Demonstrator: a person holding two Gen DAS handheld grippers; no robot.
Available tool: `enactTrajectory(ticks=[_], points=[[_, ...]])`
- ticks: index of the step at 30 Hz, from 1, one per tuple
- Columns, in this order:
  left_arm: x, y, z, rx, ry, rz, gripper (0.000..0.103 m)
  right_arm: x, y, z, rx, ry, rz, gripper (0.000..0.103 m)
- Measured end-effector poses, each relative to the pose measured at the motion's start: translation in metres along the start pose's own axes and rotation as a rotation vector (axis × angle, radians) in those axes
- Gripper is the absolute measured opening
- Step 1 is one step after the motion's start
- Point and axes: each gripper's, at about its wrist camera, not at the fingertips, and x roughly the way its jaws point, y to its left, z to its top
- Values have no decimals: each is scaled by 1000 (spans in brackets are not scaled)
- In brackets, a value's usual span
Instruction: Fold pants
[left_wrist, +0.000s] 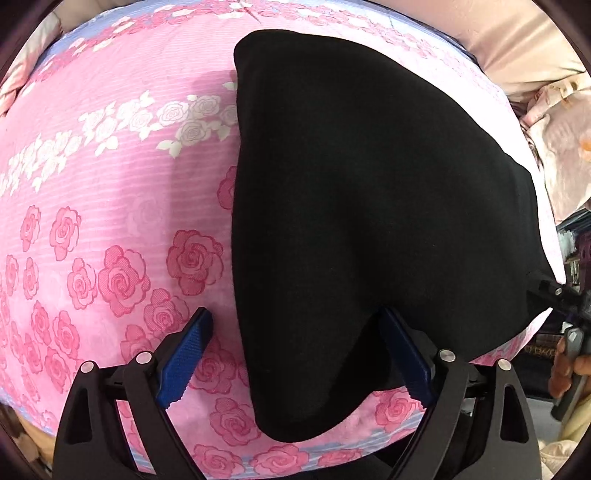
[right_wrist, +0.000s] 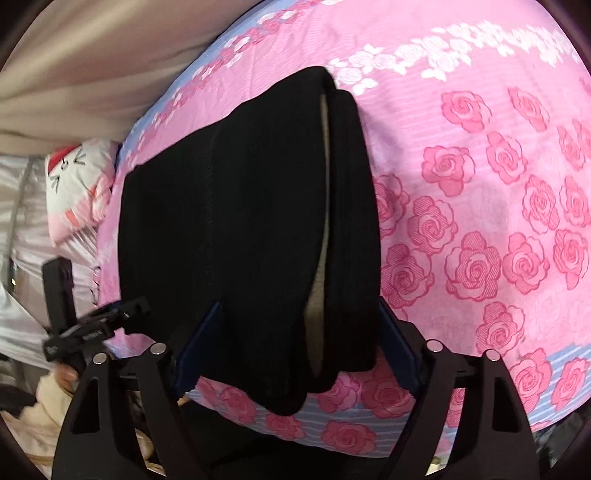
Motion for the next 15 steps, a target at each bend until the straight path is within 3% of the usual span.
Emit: enactTrajectory(ticks=[2,4,10,13,15], points=[[-3,-1,-1,19,-3,-17,76,0,0,1,-3,4,3,65],[-5,-4,-2,27,11,-67,52,2,0,2,3,10,22,56],[-1,-13,4,22,35,-71,48,2,0,3,11,6,33,52],[0,-13,6,16,42,-62,50,3,-6,4,41,8,55,60],[4,-12,11,-8,48,-68,53,4,-7,5,53,9,81,72]])
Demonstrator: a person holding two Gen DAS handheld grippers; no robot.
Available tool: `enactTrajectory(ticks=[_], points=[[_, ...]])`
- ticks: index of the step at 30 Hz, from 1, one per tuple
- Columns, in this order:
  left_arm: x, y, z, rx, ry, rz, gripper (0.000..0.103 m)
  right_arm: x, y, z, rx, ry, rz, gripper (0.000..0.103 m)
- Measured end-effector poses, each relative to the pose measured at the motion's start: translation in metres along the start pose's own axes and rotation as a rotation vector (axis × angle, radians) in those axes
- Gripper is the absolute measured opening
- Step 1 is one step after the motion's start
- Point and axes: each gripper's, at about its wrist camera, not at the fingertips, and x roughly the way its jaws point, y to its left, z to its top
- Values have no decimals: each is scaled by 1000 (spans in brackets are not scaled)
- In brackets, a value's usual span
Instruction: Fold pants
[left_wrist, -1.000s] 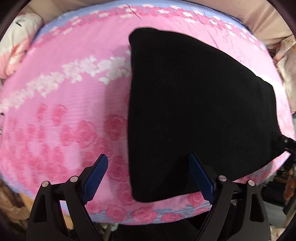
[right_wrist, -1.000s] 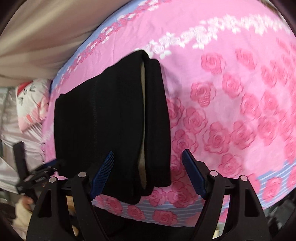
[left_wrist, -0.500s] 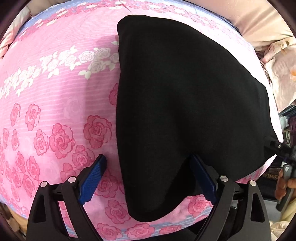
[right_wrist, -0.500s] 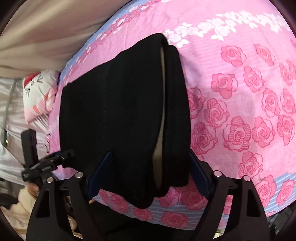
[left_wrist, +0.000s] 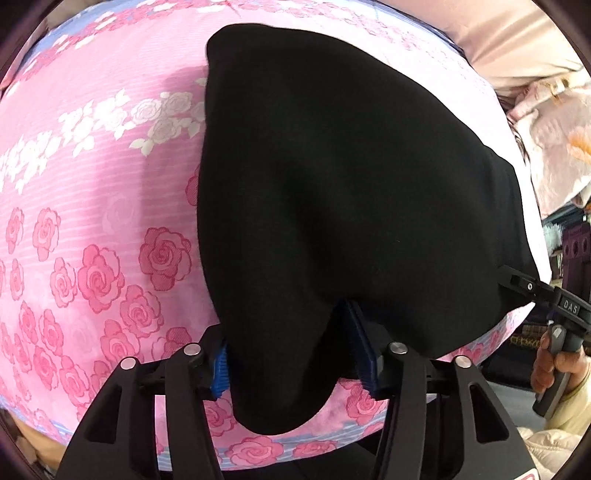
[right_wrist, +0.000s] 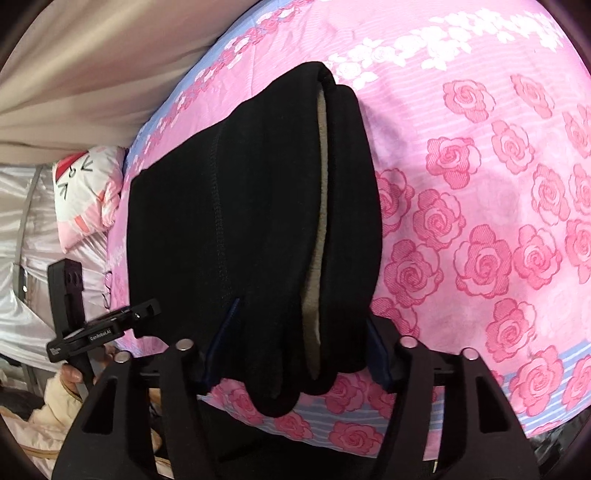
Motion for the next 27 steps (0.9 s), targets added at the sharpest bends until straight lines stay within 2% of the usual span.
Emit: enactTrajectory(ticks=[3,4,5,6,7,11,16,18,22,24,26,27], points=[[-3,8,1,-31,1,-34,58,7,13,0,-44,13,-11,89],[-4,11,1,-31,-1,-45,64,8,17,-1,-59,15,-27,91],[-4,11,1,-26,-1,-71,76,10,21,-1,-77,18,-47,93],[-2,10,3,-13,5,-94,83,12,24,-1,-94,19,-67,94],[1,5,4,-1,9,-92,91,12,25,-2,-100,17,-75,94],[11,-16,7,65,29,27,96,5,10,1,-22,2,-17,90],[4,-1,7,23,20,-18,95,-4,-11,2,59,-13,47,78],[3,1,7,26,10,-20,92,-3,-10,3,40,-7,15,65],[-1,6,6,47,-14,-26,68,-5,-11,1,26,1,19,52],[-8,10,5,41,-20,-50,58,-7,-8,0,16,-5,26,40],[-11,11,3,56,-27,-60,41,-9,4,0,-14,-17,10,37],[-14,11,0,69,-32,-56,37,-10,7,-1,-42,-17,-9,37]])
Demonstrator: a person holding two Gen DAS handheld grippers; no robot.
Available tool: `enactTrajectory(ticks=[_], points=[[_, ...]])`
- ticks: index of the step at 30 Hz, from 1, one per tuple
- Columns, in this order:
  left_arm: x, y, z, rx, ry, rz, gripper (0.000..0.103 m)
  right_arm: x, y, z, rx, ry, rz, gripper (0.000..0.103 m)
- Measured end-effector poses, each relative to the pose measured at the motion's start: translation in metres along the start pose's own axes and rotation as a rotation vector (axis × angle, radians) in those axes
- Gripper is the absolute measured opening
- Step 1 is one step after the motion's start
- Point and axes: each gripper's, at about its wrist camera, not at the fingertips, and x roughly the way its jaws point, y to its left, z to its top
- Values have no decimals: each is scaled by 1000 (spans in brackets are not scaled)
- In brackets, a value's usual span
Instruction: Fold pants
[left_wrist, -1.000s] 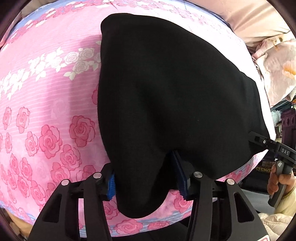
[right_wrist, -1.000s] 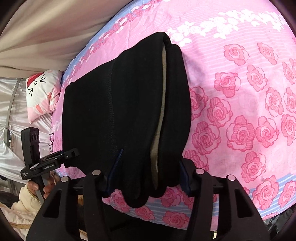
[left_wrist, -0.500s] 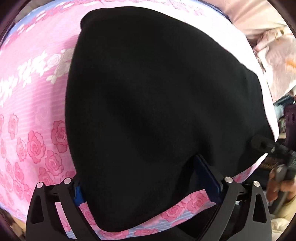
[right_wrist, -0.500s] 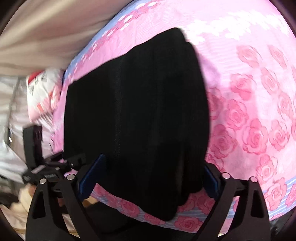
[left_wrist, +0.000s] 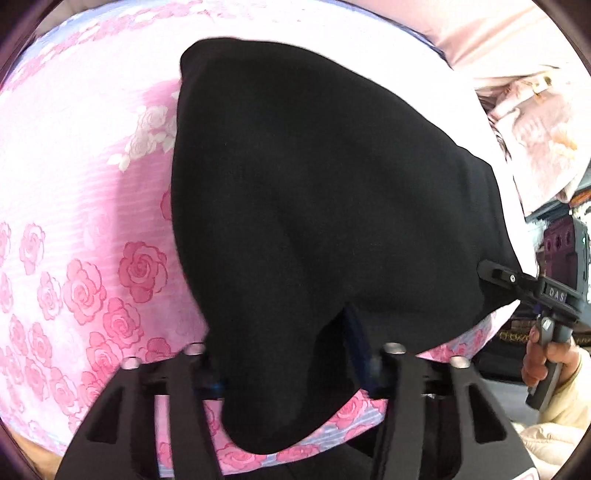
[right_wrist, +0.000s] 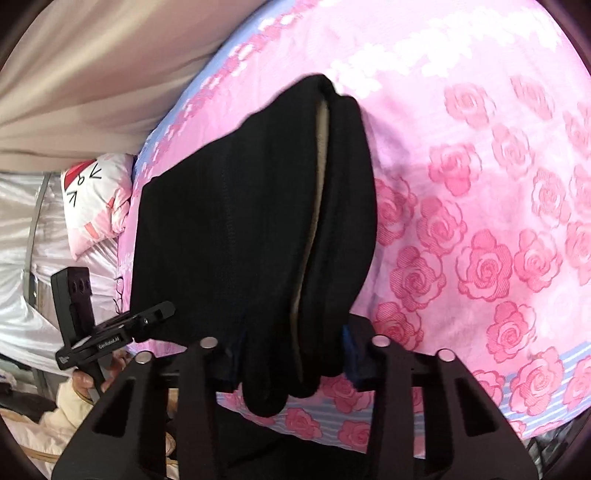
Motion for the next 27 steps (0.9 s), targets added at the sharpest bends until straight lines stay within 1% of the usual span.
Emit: enactTrajectory(ticks=[1,2,3,4,5,6,7,8,10,11,12,13,14,15,16,17,18,19,20,21,22,23,25,27], points=[[-4,-1,0,7,-4,2,29,-1,3,0,-19,-2,-13,37],[-7,0,-2,11,-8,4,27,-2,4,0,-33,-10,-31,41],[-8,2,-2,6,-9,2,27,-2,2,0,-24,-11,-39,46],[-8,4,-3,-2,-7,-7,28,-4,-1,1,-5,-16,-49,49],[-8,6,-5,-4,-4,-3,35,-7,-4,0,12,-32,-63,55],[-8,9,-6,-12,-3,-3,39,-13,-7,0,11,-53,-90,59],[-10,11,-9,-19,-4,-5,48,-16,-8,0,5,-68,-113,62],[-11,14,-11,-30,-5,3,58,-17,-11,2,5,-74,-127,68],[-12,20,-14,-45,-8,9,67,-13,-15,4,5,-51,-129,69],[-10,22,-14,-55,-10,23,79,-10,-17,5,5,-43,-124,69],[-8,24,-14,-67,-5,46,86,-2,-19,6,25,-23,-78,62],[-5,29,-15,-91,2,53,89,6,-20,5,58,-4,-23,54],[-1,29,-14,-109,3,35,90,12,-21,4,82,3,4,50],[-2,30,-15,-115,-7,30,89,12,-16,4,65,-5,-6,44],[-1,28,-15,-103,-6,30,86,10,-12,5,50,-8,-2,40],[-2,23,-15,-57,-5,39,68,8,-10,5,51,-10,0,36],[-2,17,-13,-26,-4,13,51,2,-6,6,43,-20,8,34],[-4,14,-12,-17,3,-11,41,-3,-4,6,37,-30,21,33],[-7,10,-11,-12,1,-6,35,-12,1,6,37,-43,54,32],[-11,6,-10,3,1,2,24,-18,8,7,21,-51,66,32],[-18,6,-9,-5,-3,-1,19,-24,11,7,1,-58,65,32],[-23,8,-6,-24,-8,-21,17,-29,19,9,-14,-66,67,31],[-41,15,-2,-73,-33,-88,16,-38,34,13,-36,-80,79,31],[-57,16,1,-84,-52,-116,16,-50,46,20,-61,-93,85,31]])
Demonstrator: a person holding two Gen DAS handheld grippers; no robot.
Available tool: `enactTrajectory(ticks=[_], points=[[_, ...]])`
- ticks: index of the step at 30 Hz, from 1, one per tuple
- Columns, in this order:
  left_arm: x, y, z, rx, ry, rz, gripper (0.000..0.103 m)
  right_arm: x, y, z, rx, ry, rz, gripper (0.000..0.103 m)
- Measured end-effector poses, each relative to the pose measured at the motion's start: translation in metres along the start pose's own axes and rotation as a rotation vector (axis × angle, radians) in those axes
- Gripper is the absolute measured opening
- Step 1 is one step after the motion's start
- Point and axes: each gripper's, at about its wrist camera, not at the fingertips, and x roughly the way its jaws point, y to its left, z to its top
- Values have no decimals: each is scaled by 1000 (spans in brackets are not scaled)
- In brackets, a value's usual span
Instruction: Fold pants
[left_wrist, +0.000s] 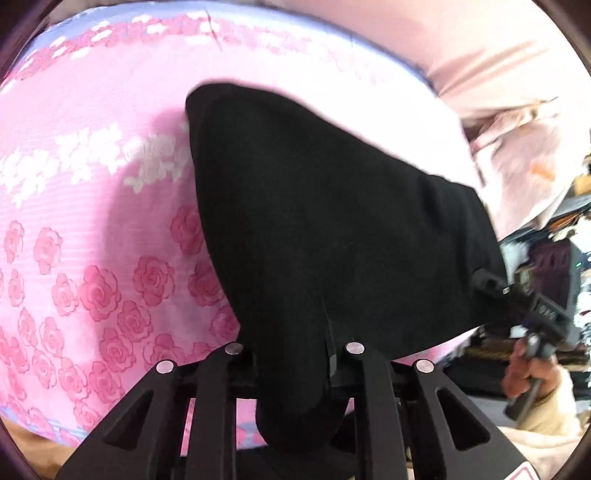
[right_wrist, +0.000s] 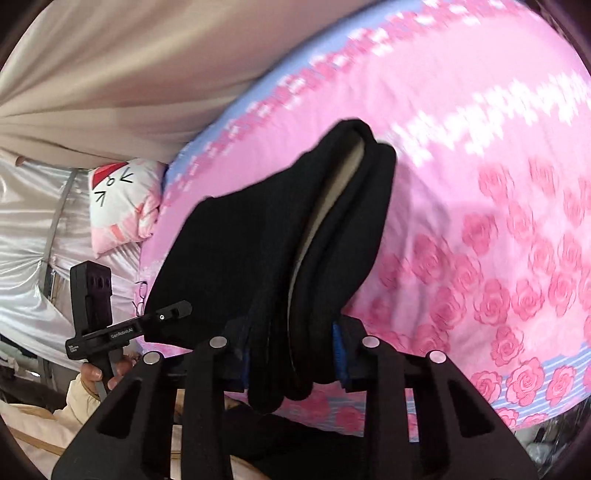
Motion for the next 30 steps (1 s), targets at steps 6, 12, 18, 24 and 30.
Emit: enactTrajectory(ticks=[6,12,18,24,30], points=[[-48,-28,23,37,-71,-33,16,-29,43,39,-77,-56,25,31],[-93,-61,67,116,-182,-51,16,-54,81,108,-176,-171,59,31],[-116,-70,156,240,-326,2,16,-14,73,196,-222,-250,19,31],[-12,-11,217,218,-297,97,32,130,-36,217,-105,-57,-140,42],[41,74,183,74,-230,219,45,53,-24,168,-28,-245,-283,64]])
